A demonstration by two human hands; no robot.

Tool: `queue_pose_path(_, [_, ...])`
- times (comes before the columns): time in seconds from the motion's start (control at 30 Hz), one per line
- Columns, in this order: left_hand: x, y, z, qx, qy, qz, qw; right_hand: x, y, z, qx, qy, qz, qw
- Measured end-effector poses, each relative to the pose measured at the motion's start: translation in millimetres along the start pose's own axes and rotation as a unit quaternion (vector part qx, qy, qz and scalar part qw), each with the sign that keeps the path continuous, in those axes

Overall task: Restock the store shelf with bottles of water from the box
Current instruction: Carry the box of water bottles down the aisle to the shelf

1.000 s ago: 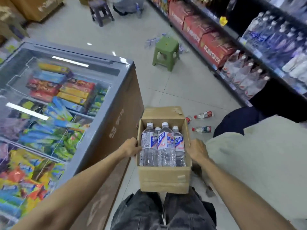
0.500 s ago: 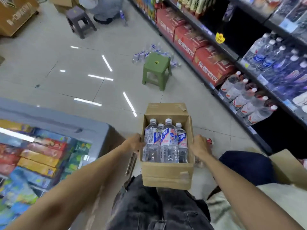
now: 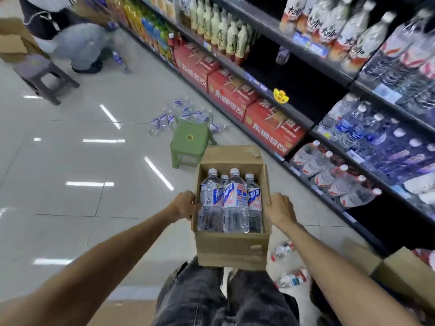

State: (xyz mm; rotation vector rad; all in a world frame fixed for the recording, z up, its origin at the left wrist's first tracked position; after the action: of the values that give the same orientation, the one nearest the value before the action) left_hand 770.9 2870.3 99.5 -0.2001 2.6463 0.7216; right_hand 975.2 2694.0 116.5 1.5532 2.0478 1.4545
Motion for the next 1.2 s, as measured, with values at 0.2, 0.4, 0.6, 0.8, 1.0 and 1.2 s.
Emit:
queue_pose_path(0.2, [-88.0,73.0,86.6,-0.007,-0.032,0.057,0.998,34.0,35.4,105.1,-0.018,-0.028,0.040,0.999])
queue_pose_path(0.4, [-172.8,107.5,169.6,-0.009,-0.036,0.110,0.993,41.9,70.4,202.2,-0.031,-0.070,0.062,0.995])
queue_pose_path(0.6, [-255.8,123.6,228.1,-0.006,-0.090,0.230,0.969,33.5,100.0,254.5,-0.056,-0.131,0.095,0.985])
queue_pose_path(0.8, [-330.0,116.1,275.0,0.052,-0.149,0.341,0.927,17.0,109.0,264.6,-0.122,-0.223,0.157,0.954])
queue_pose_path(1.0, [-390.9,77.9,308.8,0.118,-0.208,0.434,0.869,-9.5,95.3,257.5,-0.153,-0.339,0.240,0.897])
queue_pose_path(1.2, [-433.3,16.6,308.8,0.185,-0.247,0.507,0.805,-41.7,74.2,235.5,-0.186,-0.435,0.302,0.828])
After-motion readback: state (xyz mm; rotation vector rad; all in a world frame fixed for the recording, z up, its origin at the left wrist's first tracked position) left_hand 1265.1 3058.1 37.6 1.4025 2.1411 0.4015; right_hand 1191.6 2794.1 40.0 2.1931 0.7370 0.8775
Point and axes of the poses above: each hand's wrist, its own z-axis towards the middle knuckle, its own y-axis out of the back of the hand, x = y × z, the point moved 3 cm from there along z, towards the middle knuckle, and after that the axes turned 9 degrees about y, right-handed, at the moved point
